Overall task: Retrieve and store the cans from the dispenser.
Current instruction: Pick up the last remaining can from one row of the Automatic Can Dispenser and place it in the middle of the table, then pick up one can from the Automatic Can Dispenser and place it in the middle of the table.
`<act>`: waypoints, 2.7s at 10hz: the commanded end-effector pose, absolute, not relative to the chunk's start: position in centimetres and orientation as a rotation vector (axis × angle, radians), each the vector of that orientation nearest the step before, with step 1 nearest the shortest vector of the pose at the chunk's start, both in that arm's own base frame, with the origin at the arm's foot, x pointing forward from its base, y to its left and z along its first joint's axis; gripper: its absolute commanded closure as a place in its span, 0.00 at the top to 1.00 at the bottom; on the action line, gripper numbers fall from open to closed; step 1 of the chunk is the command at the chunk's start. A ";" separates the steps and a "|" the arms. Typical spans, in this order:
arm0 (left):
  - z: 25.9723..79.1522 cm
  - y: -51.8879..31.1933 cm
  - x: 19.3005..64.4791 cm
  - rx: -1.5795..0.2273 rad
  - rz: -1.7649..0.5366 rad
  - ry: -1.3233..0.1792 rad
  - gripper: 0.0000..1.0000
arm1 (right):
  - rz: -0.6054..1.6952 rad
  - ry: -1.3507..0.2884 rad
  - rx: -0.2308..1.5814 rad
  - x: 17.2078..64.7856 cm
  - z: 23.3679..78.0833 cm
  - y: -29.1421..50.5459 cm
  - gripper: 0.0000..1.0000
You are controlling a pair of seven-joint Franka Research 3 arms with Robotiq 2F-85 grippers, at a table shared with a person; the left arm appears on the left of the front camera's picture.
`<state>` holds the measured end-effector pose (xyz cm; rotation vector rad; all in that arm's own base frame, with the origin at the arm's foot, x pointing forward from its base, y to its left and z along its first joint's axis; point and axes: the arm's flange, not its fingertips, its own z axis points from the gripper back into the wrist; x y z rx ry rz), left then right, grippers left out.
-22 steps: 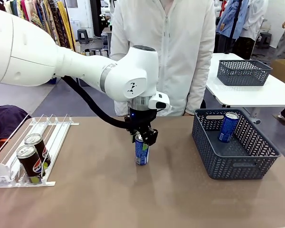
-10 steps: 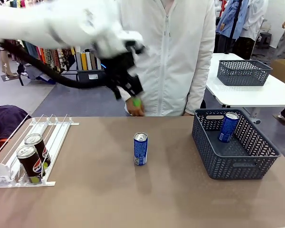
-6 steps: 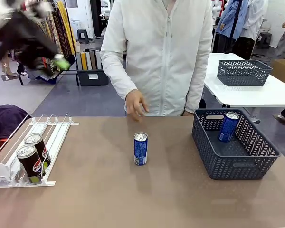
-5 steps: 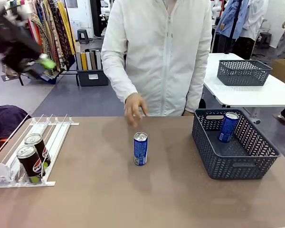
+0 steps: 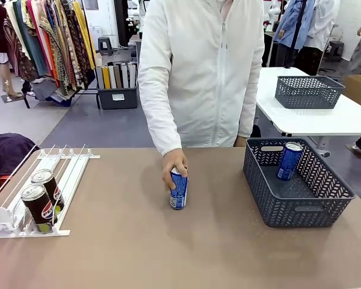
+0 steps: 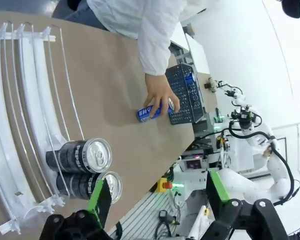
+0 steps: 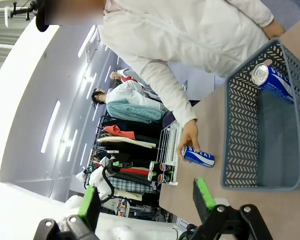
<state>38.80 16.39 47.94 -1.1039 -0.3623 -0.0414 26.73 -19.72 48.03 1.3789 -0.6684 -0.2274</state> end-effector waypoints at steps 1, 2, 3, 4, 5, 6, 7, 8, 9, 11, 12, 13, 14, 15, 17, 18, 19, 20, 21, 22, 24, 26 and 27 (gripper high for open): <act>49.3 16.0 38.9 -1.082 -0.046 -0.387 1.00 | -0.219 -0.688 1.394 27.0 48.4 -19.8 1.00; 49.3 16.0 38.9 -1.082 -0.046 -0.387 1.00 | -0.219 -0.688 1.394 27.0 48.4 -19.8 1.00; 49.3 16.0 38.9 -1.082 -0.046 -0.387 1.00 | -0.219 -0.688 1.394 27.0 48.4 -19.8 1.00; 49.3 16.0 38.9 -1.082 -0.046 -0.387 1.00 | -0.219 -0.688 1.394 27.0 48.4 -19.8 1.00; 49.3 16.0 38.9 -1.082 -0.046 -0.387 1.00 | -0.219 -0.688 1.394 27.0 48.4 -19.8 1.00; 49.3 16.0 38.9 -1.082 -0.046 -0.387 1.00 | -0.219 -0.688 1.394 27.0 48.4 -19.8 1.00; 49.3 16.0 38.9 -1.082 -0.046 -0.387 1.00 | -0.219 -0.688 1.394 27.0 48.4 -19.8 1.00; 49.3 16.0 38.9 -1.082 -0.046 -0.387 1.00 | -0.219 -0.688 1.394 27.0 48.4 -19.8 1.00; 49.3 16.0 38.9 -1.082 -0.046 -0.387 1.00 | -0.219 -0.688 1.394 27.0 48.4 -19.8 1.00; 49.3 16.0 38.9 -1.082 -0.046 -0.387 1.00 | -0.219 -0.688 1.394 27.0 48.4 -19.8 1.00; 49.3 16.0 38.9 -1.082 -0.046 -0.387 1.00 | -0.219 -0.688 1.394 27.0 48.4 -19.8 1.00; 49.1 16.1 38.9 -1.074 -0.056 -0.374 1.00 | -0.219 -0.688 1.394 27.0 48.4 -19.8 1.00; 51.3 14.0 39.2 -0.884 -0.061 -0.314 1.00 | -0.219 -0.688 1.394 27.0 48.4 -19.8 1.00; 52.7 12.1 39.3 -0.757 -0.093 -0.243 1.00 | -0.219 -0.688 1.394 27.0 48.4 -19.8 1.00; 54.2 6.4 38.3 -0.456 -0.071 -0.088 1.00 | -0.219 -0.688 1.394 27.0 48.4 -19.8 1.00; 54.0 4.2 37.4 -0.365 -0.043 -0.049 1.00 | -0.219 -0.688 1.394 27.0 48.4 -19.8 1.00; 53.7 2.1 36.4 -0.278 0.013 -0.033 1.00 | -0.219 -0.688 1.394 27.0 48.4 -19.8 1.00; 53.3 0.9 34.6 -0.186 0.084 -0.029 1.00 | -0.219 -0.688 1.394 27.0 48.4 -19.8 1.00; 53.5 0.3 31.8 -0.175 0.094 -0.107 1.00 | -0.219 -0.688 1.394 27.0 48.4 -19.8 1.00; 53.4 0.2 30.1 -0.176 0.070 -0.150 1.00 | -0.219 -0.688 1.394 27.0 48.4 -19.8 1.00; 52.9 0.2 29.0 -0.208 0.029 -0.178 1.00 | -0.219 -0.688 1.394 27.0 48.4 -19.8 1.00; 53.6 -0.2 29.3 -0.195 0.058 -0.143 1.00 | -0.219 -0.688 1.394 27.0 48.4 -19.8 1.00; 53.6 -0.2 29.3 -0.195 0.058 -0.143 1.00 | -0.219 -0.688 1.394 27.0 48.4 -19.8 1.00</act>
